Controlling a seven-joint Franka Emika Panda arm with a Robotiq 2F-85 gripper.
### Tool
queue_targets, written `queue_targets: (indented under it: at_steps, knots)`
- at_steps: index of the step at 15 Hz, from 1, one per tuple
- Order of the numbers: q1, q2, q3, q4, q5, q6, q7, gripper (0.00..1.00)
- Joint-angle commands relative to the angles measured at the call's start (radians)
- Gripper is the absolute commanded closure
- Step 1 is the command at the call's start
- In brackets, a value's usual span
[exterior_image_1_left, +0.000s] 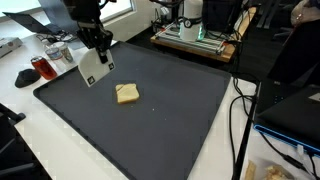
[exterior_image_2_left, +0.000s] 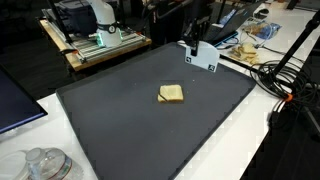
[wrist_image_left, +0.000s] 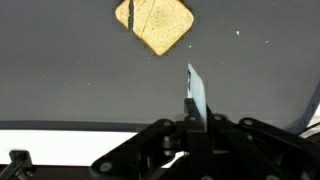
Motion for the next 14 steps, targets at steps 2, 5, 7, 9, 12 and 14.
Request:
queue_targets:
  at_steps: [2,5,7,9,12,14]
  knots:
    - [0.067,0.039,-0.024,0.040,-0.128,-0.005,-0.059,0.99]
    - [0.074,0.016,-0.024,-0.036,-0.221,0.095,-0.138,0.99]
    - [0.062,0.008,-0.027,-0.089,-0.267,0.191,-0.188,0.99]
    - [0.043,0.012,-0.031,-0.132,-0.274,0.284,-0.227,0.99]
    - [0.001,0.016,-0.026,-0.193,-0.248,0.371,-0.309,0.99]
    - [-0.020,0.016,-0.025,-0.229,-0.244,0.389,-0.350,0.99]
